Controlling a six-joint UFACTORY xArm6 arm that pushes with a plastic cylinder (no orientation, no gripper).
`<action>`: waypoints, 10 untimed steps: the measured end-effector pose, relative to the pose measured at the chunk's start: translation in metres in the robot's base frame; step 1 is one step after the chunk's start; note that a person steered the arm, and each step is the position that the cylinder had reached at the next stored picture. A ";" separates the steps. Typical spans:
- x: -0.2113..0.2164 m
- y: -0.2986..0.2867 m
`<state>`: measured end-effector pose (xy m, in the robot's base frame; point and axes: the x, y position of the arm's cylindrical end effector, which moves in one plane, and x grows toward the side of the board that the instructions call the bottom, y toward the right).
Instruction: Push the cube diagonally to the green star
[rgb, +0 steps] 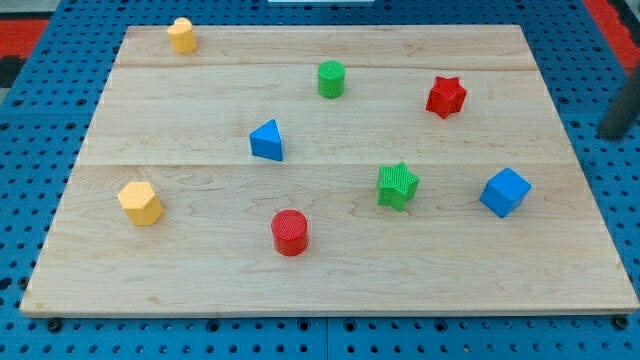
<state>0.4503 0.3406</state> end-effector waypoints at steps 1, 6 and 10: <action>0.079 -0.018; 0.099 -0.115; 0.012 -0.049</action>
